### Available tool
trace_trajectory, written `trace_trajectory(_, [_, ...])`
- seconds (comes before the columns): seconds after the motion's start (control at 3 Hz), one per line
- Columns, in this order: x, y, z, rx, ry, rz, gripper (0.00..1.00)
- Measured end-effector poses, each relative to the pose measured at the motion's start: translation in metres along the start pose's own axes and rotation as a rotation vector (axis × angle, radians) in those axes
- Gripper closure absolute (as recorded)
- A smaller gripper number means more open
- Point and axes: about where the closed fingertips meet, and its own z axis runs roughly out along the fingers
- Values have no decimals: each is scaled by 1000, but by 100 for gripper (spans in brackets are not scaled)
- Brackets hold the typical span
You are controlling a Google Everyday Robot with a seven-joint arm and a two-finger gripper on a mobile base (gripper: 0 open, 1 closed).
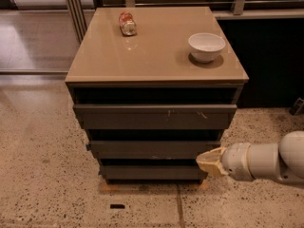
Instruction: Open middle drawer
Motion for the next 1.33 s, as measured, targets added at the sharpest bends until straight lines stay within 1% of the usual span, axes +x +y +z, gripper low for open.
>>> trace_trajectory(0.33, [26,34,37,21,-122,36,100])
trace_trajectory(0.67, [23,23,66,95,-231,55,100])
trace_trajectory(1.0, [24,3,72,167,-249,76,100])
trace_trajectory(1.33, [39,6,89,169,-235,106,100])
